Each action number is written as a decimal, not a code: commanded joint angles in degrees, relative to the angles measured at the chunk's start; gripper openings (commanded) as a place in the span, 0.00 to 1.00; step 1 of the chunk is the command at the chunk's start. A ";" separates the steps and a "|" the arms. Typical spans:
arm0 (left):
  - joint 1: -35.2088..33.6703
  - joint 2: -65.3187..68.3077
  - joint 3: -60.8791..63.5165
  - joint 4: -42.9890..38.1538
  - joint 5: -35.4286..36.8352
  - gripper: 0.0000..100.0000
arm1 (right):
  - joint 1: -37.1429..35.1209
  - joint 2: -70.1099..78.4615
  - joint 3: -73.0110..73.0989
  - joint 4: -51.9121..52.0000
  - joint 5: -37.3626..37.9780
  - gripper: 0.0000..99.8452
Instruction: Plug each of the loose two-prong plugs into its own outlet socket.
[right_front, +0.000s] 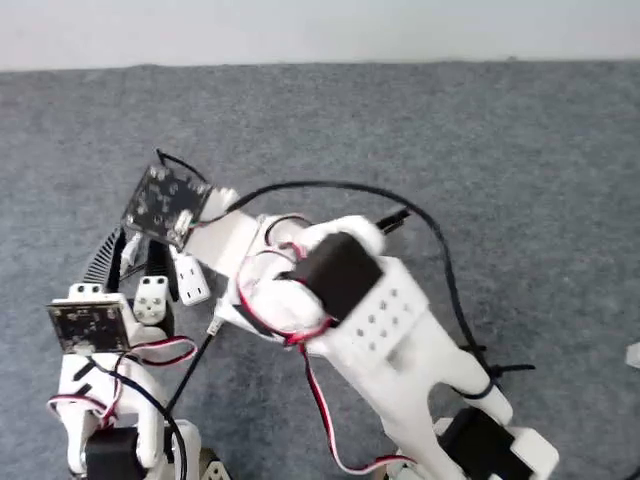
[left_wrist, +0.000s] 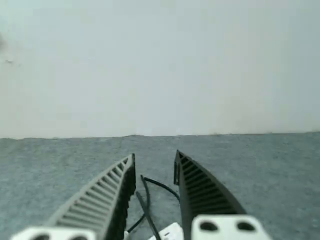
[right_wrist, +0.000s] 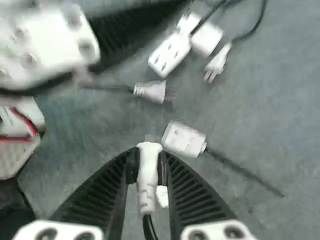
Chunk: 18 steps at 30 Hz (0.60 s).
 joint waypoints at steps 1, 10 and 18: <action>-5.98 0.18 -0.13 -2.81 0.62 0.14 | 1.80 -1.63 6.07 -4.44 0.79 0.01; -12.04 0.18 3.91 1.58 0.62 0.14 | 14.11 5.41 21.80 -21.41 -7.91 0.01; -11.96 0.18 10.51 -5.45 0.70 0.14 | 16.13 19.91 15.03 -25.10 -17.93 0.01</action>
